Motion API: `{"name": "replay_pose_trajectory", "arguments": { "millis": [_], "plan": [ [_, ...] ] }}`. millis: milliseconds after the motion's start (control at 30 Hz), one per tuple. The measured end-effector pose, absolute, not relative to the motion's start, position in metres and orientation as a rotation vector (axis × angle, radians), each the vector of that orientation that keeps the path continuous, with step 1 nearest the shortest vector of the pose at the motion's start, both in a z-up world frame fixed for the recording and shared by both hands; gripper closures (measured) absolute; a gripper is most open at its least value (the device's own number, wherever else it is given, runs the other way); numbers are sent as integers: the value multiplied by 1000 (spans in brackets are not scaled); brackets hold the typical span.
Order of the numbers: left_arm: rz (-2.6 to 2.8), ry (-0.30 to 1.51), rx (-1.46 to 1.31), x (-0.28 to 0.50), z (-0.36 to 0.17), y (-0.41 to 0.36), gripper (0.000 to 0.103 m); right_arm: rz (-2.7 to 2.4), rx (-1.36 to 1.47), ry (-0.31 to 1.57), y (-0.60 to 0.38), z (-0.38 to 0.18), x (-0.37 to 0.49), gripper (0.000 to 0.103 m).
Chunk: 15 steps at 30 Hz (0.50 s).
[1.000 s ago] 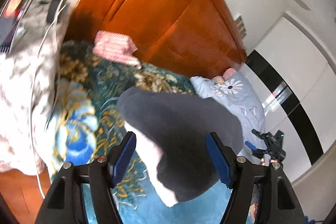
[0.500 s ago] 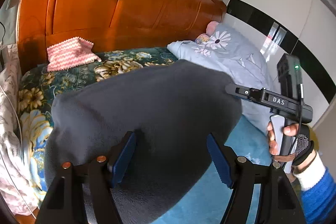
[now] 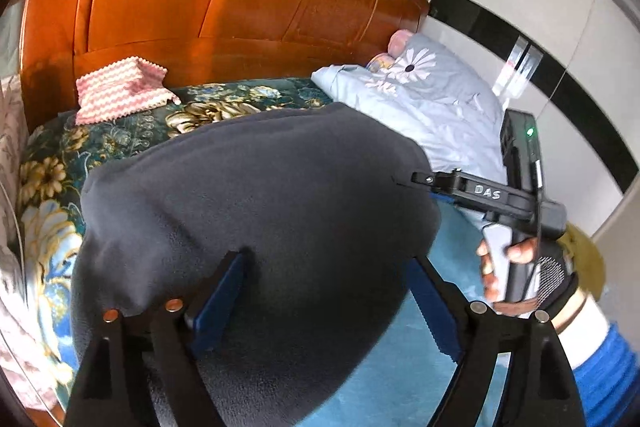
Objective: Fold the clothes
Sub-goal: 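Lower the folded hoodie onto the pink blanket stack and open both grippers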
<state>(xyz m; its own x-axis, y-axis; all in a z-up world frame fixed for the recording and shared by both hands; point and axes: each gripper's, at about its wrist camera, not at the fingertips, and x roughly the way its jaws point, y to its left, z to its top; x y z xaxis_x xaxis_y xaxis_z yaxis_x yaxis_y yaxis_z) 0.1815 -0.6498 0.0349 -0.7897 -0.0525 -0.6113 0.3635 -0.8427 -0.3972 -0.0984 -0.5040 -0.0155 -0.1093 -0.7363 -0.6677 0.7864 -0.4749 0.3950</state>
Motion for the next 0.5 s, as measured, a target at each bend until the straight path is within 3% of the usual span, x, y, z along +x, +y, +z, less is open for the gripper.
{"name": "replay_pose_trajectory", "arguments": {
  "millis": [267,500],
  "plan": [
    [-2718,882,749,236,47,-622,17,-1889,874,136,-476,15,-33,24],
    [-2635,900,724,275,18,-606,14,-1884,900,199,-464,-15,32,24]
  ]
}}
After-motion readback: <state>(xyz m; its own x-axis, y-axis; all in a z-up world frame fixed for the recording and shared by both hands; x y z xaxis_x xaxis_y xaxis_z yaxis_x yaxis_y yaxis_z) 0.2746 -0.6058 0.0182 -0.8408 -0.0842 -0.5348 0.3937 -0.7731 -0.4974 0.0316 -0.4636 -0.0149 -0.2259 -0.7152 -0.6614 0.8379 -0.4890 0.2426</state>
